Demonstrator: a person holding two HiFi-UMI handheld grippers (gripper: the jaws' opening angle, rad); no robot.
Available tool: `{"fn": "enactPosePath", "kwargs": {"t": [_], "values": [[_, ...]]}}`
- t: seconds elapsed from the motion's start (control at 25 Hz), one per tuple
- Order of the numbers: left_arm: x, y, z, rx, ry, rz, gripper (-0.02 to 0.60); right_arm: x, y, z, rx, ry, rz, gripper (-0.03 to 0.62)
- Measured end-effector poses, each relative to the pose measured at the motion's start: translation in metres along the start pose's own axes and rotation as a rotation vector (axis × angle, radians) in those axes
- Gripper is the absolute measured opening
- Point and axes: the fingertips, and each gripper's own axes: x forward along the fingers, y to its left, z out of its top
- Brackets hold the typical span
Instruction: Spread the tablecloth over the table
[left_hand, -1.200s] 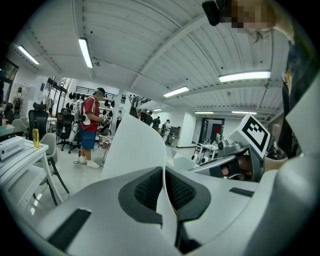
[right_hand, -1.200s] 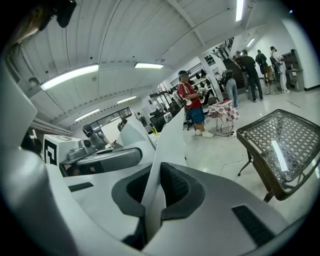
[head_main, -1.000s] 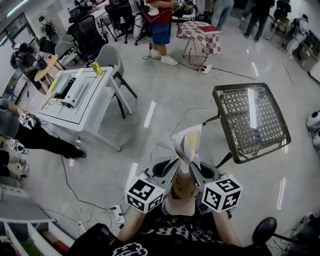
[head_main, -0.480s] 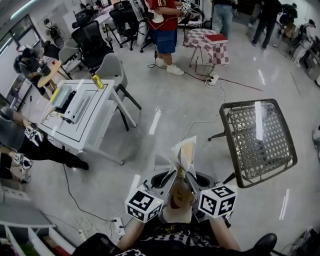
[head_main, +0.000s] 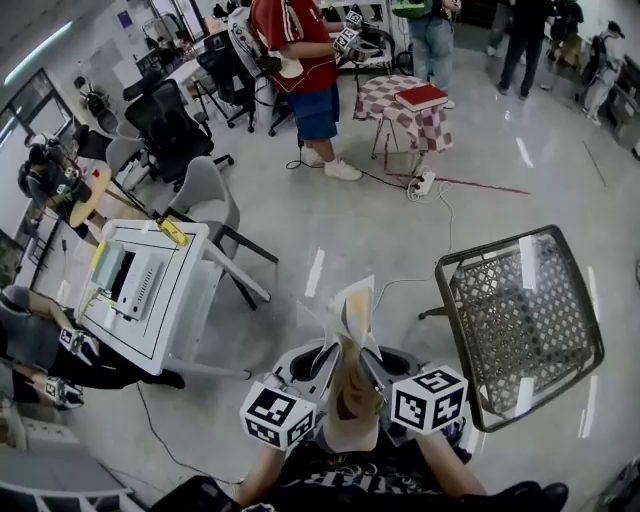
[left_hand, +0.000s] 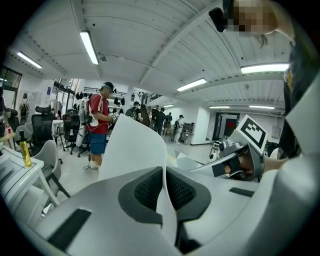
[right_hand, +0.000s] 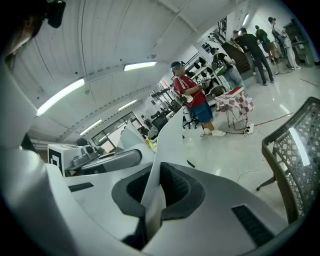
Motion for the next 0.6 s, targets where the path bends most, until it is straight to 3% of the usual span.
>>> {"fn": "enactPosePath", "kwargs": {"t": [0.32, 0.6], "values": [[0.054, 0.025, 0.039, -0.002, -0.038, -0.003, 0.02, 0.02, -0.033, 0.051, -0.019, -0.008, 0.011, 0.016], [0.095, 0.02, 0.056, 0.031, -0.019, -0.077, 0.02, 0.012, -0.068, 0.072, 0.025, -0.05, -0.053, 0.017]]}}
